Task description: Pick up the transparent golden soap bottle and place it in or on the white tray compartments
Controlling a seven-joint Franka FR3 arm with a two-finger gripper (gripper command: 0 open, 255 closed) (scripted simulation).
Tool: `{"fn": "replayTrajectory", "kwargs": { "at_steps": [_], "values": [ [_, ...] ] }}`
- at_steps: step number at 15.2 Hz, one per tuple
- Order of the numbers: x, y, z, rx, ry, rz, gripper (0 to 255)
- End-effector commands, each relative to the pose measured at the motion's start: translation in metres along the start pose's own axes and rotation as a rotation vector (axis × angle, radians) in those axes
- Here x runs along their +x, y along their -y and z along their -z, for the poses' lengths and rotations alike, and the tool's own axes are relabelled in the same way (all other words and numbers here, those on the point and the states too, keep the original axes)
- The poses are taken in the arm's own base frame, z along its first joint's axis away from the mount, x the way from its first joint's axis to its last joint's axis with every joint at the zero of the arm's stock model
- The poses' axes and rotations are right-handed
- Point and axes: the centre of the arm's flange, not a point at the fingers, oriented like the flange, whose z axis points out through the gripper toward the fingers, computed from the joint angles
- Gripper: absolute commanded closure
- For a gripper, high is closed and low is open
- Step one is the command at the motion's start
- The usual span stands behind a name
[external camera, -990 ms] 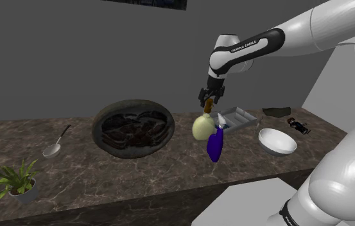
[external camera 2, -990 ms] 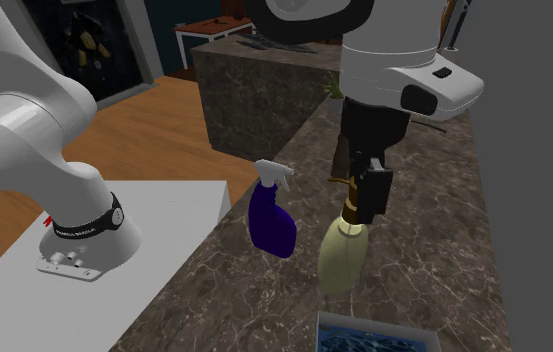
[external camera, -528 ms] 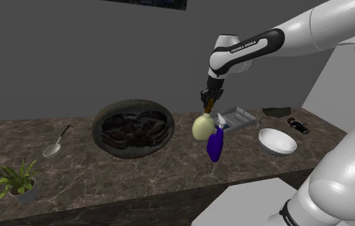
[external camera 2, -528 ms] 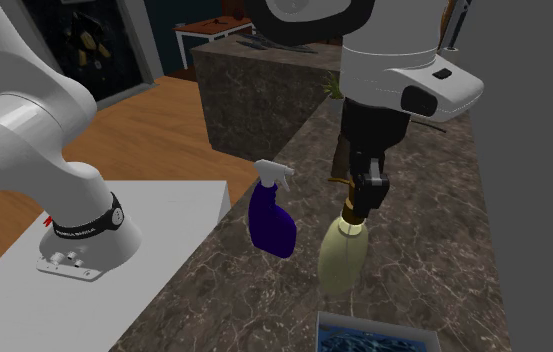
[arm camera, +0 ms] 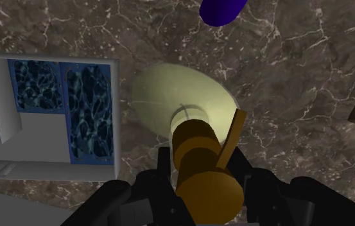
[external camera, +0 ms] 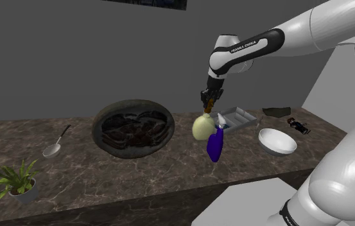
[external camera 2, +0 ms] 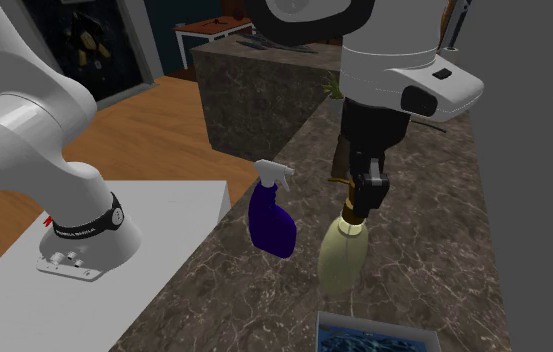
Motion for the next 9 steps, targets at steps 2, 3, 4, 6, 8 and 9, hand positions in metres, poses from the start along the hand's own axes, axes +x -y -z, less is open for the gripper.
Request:
{"fn": "replayTrajectory", "kwargs": {
  "at_steps": [2,3,4,6,8,9],
  "values": [
    [0.001,0.000,0.011,0.000,0.000,0.000,255],
    [0.001,0.000,0.016,0.000,0.000,0.000,255],
    [0.002,0.000,0.021,0.000,0.000,0.000,255],
    [0.002,0.000,0.032,0.000,0.000,0.000,255],
    [0.003,0.000,0.042,0.000,0.000,0.000,255],
    [0.003,0.000,0.047,0.000,0.000,0.000,255]
  ]
}}
